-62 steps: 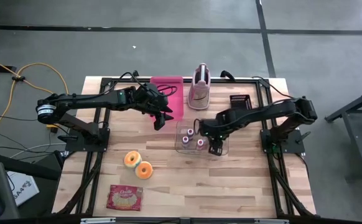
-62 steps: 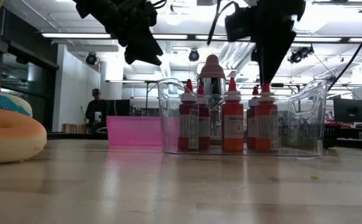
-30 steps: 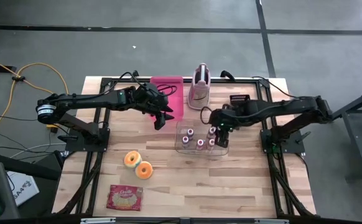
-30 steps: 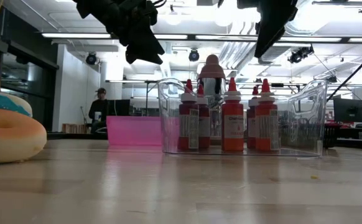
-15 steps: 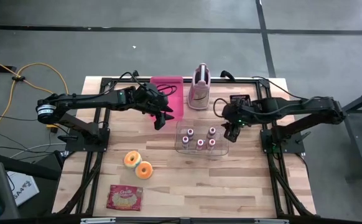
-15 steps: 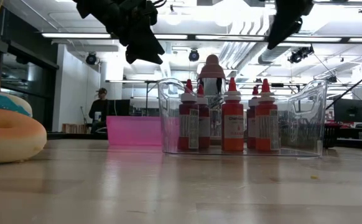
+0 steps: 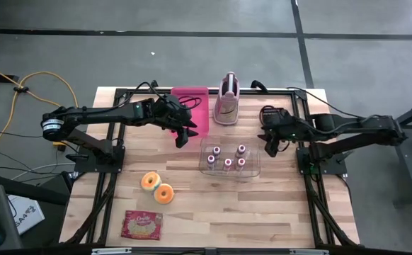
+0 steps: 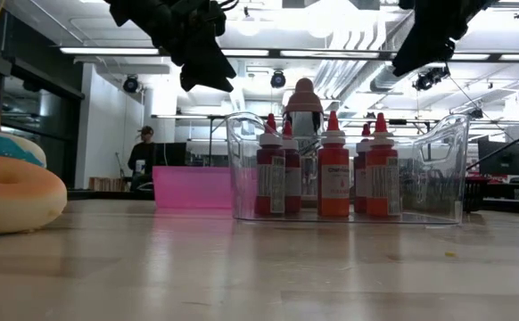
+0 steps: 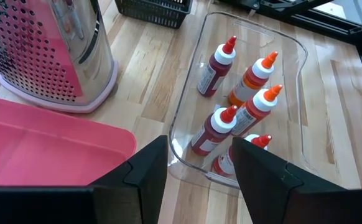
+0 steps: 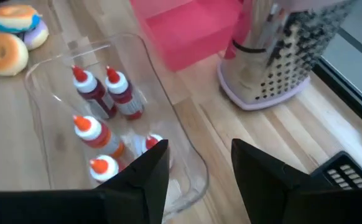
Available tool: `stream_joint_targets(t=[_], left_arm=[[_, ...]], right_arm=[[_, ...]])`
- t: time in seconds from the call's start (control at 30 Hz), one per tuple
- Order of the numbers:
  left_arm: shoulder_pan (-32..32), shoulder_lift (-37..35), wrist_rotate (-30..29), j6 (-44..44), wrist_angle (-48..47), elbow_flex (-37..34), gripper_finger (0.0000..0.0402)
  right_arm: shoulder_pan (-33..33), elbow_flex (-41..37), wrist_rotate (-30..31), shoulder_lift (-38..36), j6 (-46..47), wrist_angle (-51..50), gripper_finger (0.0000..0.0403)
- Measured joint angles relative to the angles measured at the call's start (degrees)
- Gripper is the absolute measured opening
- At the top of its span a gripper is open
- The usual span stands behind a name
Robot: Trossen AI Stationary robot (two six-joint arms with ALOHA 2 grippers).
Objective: Pick & Place Food Item
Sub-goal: Put the popcorn bag into the pink bin
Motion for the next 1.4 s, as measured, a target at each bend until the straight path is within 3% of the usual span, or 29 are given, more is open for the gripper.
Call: stream_joint_targets(t=[0.33, 0.63, 1.4], left_arm=[[0.00, 0.00, 0.00, 0.00, 0.04, 0.00, 0.0173], [0.00, 0.00, 0.00, 0.00, 0.07, 0.00, 0.0173], [0.00, 0.00, -0.02, -0.01, 0.17, 0.00, 0.0173]], right_arm=[[0.03, -6.07, 0.02, -8.53, 1.85, 0.47, 0.0161], [0.03, -12.89, -0.65, -16.47, 1.38, 7.60, 0.0161], [0.03, -13.05, -0.86, -15.39, -1.08, 7.72, 0.0161]])
